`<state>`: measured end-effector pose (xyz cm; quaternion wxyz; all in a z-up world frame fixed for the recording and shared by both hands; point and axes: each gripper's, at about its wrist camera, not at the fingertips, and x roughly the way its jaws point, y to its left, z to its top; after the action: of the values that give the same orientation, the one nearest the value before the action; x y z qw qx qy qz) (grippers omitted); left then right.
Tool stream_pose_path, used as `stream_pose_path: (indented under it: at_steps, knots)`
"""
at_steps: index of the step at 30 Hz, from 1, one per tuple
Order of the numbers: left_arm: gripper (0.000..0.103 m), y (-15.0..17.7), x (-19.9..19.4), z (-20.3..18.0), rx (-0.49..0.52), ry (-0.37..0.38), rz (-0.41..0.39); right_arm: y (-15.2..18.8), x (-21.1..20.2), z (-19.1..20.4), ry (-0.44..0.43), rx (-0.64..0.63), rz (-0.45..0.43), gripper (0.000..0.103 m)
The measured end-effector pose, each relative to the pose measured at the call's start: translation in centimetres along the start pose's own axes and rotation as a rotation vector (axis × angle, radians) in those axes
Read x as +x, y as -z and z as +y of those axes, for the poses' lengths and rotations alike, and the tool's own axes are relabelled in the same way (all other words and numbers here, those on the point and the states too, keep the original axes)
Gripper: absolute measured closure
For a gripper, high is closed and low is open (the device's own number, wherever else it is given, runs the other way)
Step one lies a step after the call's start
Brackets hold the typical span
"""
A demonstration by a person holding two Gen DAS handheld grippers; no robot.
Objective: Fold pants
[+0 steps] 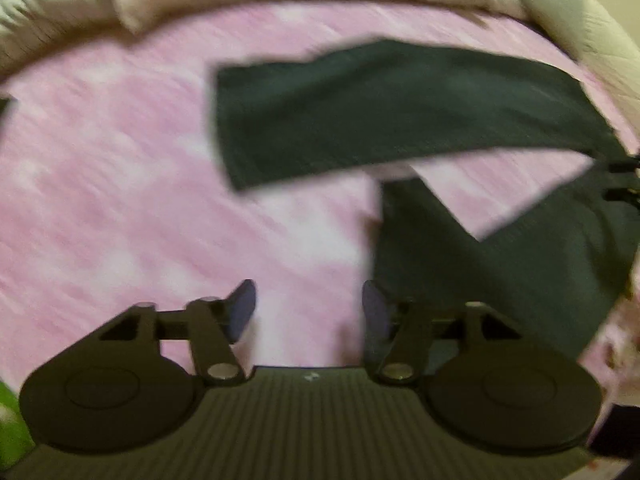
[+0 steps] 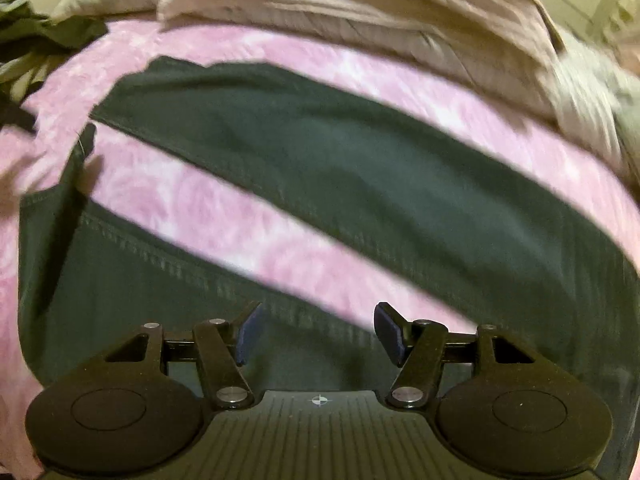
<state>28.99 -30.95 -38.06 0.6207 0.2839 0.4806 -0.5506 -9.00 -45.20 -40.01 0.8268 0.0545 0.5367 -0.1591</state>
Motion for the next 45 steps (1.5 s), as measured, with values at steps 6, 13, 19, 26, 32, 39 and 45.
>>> stream_pose_path:
  at_steps: [6, 13, 19, 26, 32, 39, 45]
  knots:
    - [0.040, 3.6, 3.8, -3.8, -0.014, 0.059, 0.097, 4.8, -1.2, -1.3, 0.030, 0.037, 0.067, 0.044]
    - [0.088, 5.7, -0.9, -5.4, -0.089, -0.095, 0.075, 8.3, -3.0, -2.4, 0.061, 0.089, 0.077, 0.044]
    - [0.103, 12.2, -7.0, -5.2, -0.246, -0.189, 0.158, 10.4, -5.3, -3.5, 0.051, 0.131, 0.055, 0.044]
    - [0.101, 16.4, -7.2, -4.8, -0.300, -0.307, 0.263, 13.8, -7.5, -5.9, 0.078, 0.265, 0.074, 0.044]
    - [0.096, 11.5, -8.3, -9.2, -0.192, -0.300, 0.154, 17.2, -11.7, -11.4, 0.202, 0.496, 0.060, 0.044]
    - [0.082, 5.0, -8.7, -18.0, -0.073, -0.276, 0.053, 22.0, -16.0, -21.3, 0.278, 0.792, 0.012, 0.043]
    - [0.073, 2.6, -6.1, -29.1, -0.013, -0.288, 0.037, 25.7, -15.9, -31.0, 0.264, 0.815, -0.034, 0.043]
